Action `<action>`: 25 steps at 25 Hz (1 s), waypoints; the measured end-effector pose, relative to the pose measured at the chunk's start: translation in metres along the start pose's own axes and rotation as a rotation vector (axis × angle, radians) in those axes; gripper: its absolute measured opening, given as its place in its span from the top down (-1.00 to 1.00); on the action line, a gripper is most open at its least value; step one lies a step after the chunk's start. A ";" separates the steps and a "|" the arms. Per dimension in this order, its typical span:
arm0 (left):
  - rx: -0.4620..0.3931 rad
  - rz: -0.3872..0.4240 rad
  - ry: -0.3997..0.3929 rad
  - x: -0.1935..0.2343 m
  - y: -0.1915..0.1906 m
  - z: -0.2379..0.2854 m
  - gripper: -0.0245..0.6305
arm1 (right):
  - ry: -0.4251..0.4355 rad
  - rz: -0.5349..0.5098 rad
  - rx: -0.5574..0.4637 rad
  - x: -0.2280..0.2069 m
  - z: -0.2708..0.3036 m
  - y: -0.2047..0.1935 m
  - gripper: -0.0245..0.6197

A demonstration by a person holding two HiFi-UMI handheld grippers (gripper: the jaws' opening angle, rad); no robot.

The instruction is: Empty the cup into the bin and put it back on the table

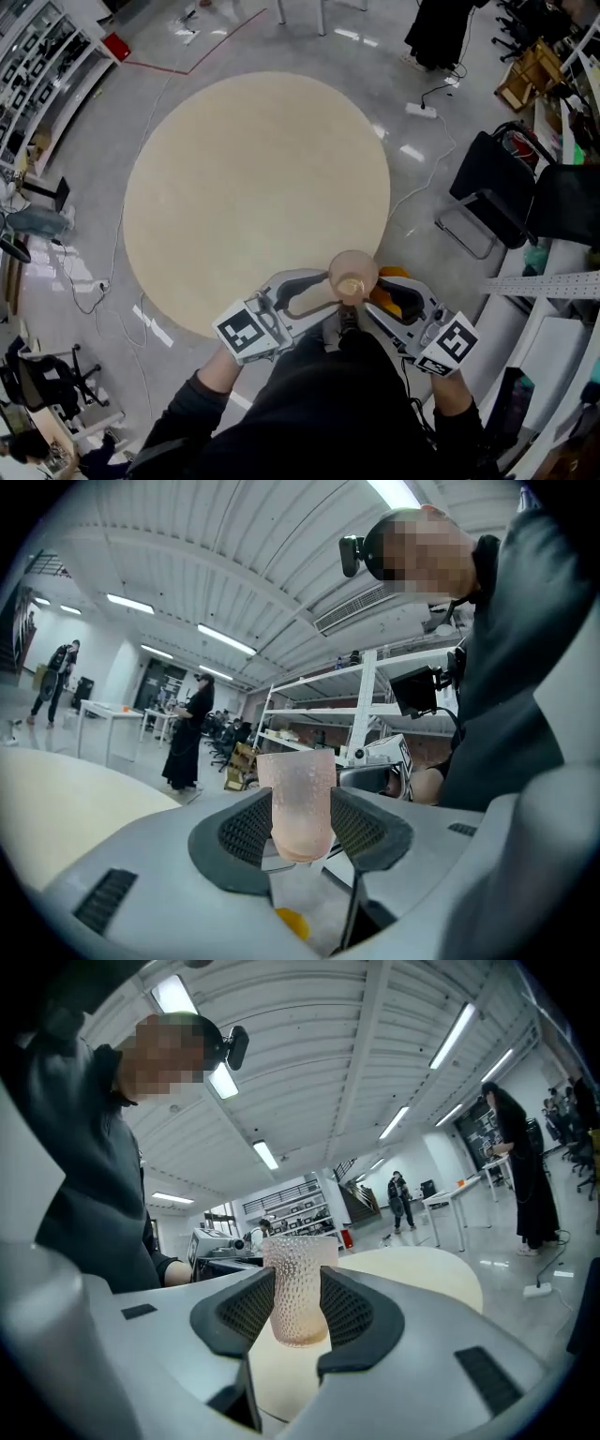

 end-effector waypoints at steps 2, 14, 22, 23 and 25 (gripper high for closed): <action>0.015 -0.008 -0.056 0.000 -0.002 0.004 0.29 | -0.061 0.012 -0.011 0.007 -0.007 -0.002 0.44; 0.101 -0.012 -0.262 -0.007 -0.024 0.006 0.29 | -0.349 0.131 -0.067 0.056 -0.030 -0.026 0.44; 0.137 -0.066 -0.298 -0.034 -0.039 0.043 0.29 | -0.435 0.199 -0.133 0.060 -0.079 -0.040 0.44; 0.141 -0.077 -0.296 -0.038 -0.043 0.049 0.29 | -0.437 0.207 -0.134 0.060 -0.086 -0.043 0.44; 0.149 -0.100 -0.290 -0.046 -0.052 0.063 0.29 | -0.440 0.222 -0.135 0.058 -0.103 -0.050 0.44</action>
Point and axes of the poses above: the fingertips, and each gripper's own axes: z forward along the fingers, x to its left, y out of its top, the point moved 6 cm from there along -z, backward along the fingers, and after that the axes turned 12 degrees about -z, right-handed, at the moved point
